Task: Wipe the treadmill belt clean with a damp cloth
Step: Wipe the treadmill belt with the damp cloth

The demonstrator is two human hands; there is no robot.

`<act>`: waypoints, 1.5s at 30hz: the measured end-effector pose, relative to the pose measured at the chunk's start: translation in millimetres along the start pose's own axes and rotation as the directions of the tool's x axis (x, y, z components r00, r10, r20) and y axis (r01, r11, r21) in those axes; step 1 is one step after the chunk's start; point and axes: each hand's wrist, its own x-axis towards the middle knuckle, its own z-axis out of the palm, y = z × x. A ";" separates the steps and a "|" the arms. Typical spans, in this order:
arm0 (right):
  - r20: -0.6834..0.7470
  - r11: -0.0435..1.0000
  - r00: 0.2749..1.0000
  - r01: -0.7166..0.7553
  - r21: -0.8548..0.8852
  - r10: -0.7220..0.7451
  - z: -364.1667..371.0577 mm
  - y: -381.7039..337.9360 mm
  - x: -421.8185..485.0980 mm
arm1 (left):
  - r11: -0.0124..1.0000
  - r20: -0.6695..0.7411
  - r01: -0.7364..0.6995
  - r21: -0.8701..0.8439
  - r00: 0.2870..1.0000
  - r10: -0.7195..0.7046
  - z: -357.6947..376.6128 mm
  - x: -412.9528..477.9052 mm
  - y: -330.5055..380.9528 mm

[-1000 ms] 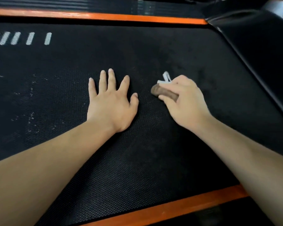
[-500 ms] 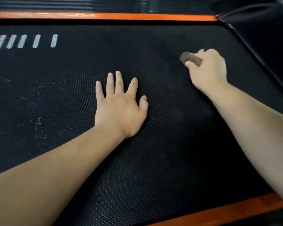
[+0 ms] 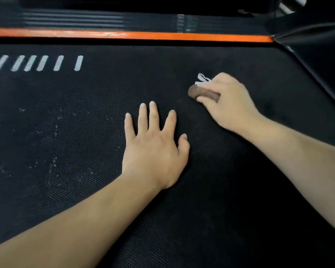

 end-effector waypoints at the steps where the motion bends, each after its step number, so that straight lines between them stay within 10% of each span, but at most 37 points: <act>1: -0.004 1.000 1.000 -0.011 -0.022 0.011 -5.7 8.1 7.7 | 1.000 0.001 -0.002 0.005 1.000 0.002 0.5 -0.1 0.2; 5: -0.177 0.917 0.905 -0.398 -0.032 0.386 -12.5 45.6 59.4 | 1.000 0.003 0.000 0.003 1.000 0.000 -0.6 -0.8 1.0; 10: 0.017 0.999 1.000 0.010 0.047 -0.011 11.9 6.3 50.1 | 1.000 0.011 0.000 0.003 1.000 0.000 -3.7 -0.6 0.5; 15: -0.216 0.876 0.852 -0.481 0.040 0.477 -3.6 57.5 98.4 | 1.000 0.010 -0.006 0.005 1.000 0.006 -2.1 -1.0 0.6; 20: -0.010 0.997 0.998 -0.066 0.043 0.066 17.2 18.5 88.4 | 1.000 0.008 0.002 0.019 1.000 -0.002 -4.8 -1.5 1.7; 25: -0.211 0.866 0.849 -0.499 -0.021 0.484 1.2 56.2 128.6 | 1.000 0.004 -0.003 0.009 1.000 0.003 -3.3 -1.0 1.9; 29: -0.051 0.984 0.983 -0.176 0.008 0.176 25.8 27.2 126.7 | 1.000 0.008 -0.001 0.029 1.000 0.001 -4.0 -2.1 1.5; 34: -0.214 0.846 0.831 -0.532 -0.029 0.514 5.7 55.4 146.1 | 1.000 0.001 -0.009 0.014 1.000 0.009 -2.9 -1.9 2.6; 39: -0.071 0.965 0.964 -0.258 -0.037 0.255 18.6 49.0 133.7 | 1.000 0.003 -0.003 0.026 1.000 0.002 -4.0 -2.0 1.6; 45: -0.248 0.760 0.736 -0.649 0.008 0.631 -9.5 93.5 137.6 | 1.000 0.007 -0.011 0.020 1.000 0.011 -3.3 -1.9 1.7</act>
